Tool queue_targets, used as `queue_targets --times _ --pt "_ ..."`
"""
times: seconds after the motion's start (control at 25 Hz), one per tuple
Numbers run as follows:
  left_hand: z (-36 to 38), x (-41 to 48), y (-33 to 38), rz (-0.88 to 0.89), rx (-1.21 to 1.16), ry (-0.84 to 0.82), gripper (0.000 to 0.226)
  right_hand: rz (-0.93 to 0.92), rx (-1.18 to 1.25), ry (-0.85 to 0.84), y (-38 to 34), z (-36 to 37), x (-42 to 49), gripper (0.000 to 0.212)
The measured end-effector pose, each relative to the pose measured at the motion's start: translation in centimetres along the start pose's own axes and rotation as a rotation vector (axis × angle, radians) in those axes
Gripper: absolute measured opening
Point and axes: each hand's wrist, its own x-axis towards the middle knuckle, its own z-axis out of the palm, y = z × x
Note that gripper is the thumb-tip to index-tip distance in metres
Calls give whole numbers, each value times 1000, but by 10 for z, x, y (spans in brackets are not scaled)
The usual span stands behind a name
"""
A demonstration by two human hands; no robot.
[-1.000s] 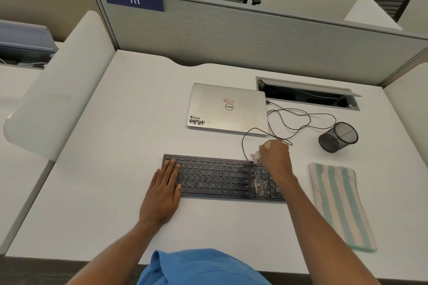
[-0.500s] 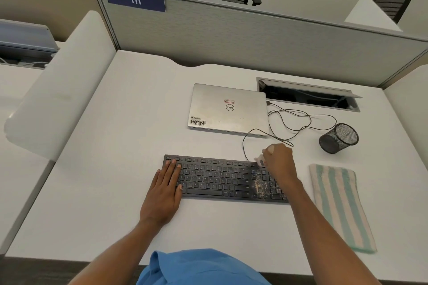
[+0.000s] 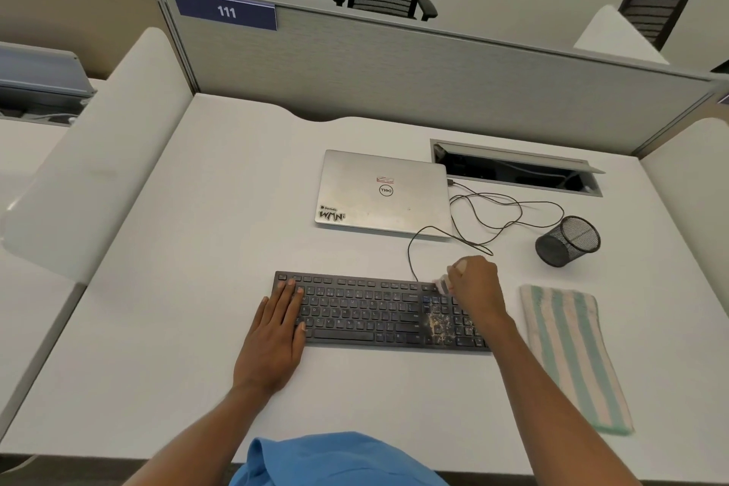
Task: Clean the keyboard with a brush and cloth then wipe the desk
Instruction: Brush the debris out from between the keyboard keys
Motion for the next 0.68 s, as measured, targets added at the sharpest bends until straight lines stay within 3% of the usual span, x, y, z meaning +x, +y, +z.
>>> queue_targets --times 0.68 --pt "2 0 -2 -1 -2 4 63 52 38 62 0 -16 14 22"
